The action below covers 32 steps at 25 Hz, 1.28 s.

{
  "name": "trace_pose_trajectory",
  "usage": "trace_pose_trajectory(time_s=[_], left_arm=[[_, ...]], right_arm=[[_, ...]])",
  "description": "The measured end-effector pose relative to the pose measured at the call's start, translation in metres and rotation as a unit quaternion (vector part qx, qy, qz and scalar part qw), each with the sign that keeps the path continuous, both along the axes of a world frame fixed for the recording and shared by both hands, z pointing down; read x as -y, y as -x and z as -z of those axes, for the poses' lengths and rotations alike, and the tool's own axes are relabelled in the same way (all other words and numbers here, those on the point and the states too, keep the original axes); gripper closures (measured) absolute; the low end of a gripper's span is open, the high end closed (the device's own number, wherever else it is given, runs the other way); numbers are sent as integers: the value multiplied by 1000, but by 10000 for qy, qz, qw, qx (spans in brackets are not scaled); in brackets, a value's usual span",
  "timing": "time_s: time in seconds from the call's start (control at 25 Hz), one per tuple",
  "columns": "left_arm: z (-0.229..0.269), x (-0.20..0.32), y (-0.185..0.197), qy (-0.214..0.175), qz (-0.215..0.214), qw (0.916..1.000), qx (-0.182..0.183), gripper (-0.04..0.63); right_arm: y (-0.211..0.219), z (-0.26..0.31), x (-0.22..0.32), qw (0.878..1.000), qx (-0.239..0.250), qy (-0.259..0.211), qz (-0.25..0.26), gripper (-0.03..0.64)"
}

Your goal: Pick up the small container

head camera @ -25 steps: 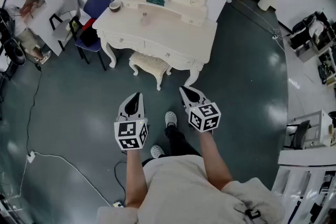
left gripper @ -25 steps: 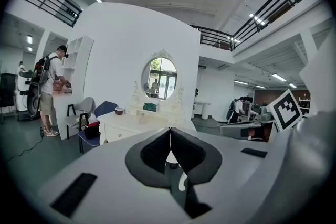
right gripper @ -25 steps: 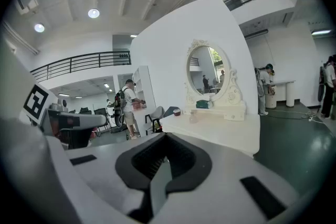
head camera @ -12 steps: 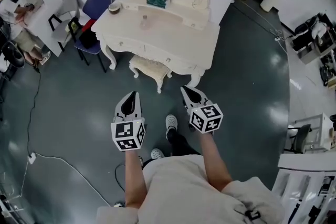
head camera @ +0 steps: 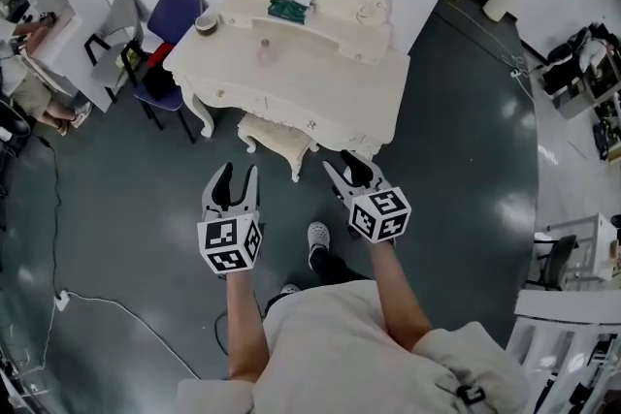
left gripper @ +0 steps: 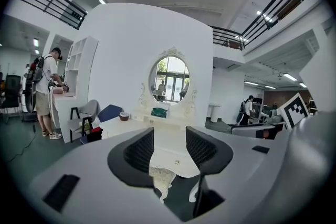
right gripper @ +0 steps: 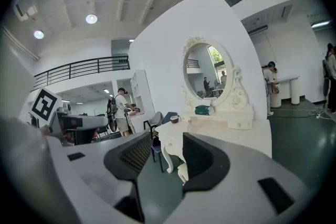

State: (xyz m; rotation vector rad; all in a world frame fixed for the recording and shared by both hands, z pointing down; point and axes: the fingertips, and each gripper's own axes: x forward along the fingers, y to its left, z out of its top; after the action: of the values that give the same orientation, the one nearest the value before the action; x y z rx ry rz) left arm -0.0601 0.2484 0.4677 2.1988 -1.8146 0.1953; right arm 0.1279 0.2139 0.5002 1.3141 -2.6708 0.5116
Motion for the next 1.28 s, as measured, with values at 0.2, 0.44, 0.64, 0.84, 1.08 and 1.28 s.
trace_pose_trajectory(time_s=[0.2,0.44,0.64,0.84,1.08,1.28], left_arm=[[2,30,8,13,124,9999,45,390],[9,71,11,18,284,9994,177,390],[11,108,3,-45,440,9989,156,390],[4,128,4,-5,728,9973,95,390],[-7,139,12,109,935,9956,24,392],[-8,159,14,72,915,9958,23,394]], right_arm=[[8,-5,36,9999,57,87,82,419],[8,-13,83,9994,118,259,178,419],[-3,-16,123,9992,43,272,302,419],[-15,-23,155,9987,29,298,403,419],[-11,-38,172,9974,20,460,563,419],[-2,-32,186,9964,304,253,752,419]])
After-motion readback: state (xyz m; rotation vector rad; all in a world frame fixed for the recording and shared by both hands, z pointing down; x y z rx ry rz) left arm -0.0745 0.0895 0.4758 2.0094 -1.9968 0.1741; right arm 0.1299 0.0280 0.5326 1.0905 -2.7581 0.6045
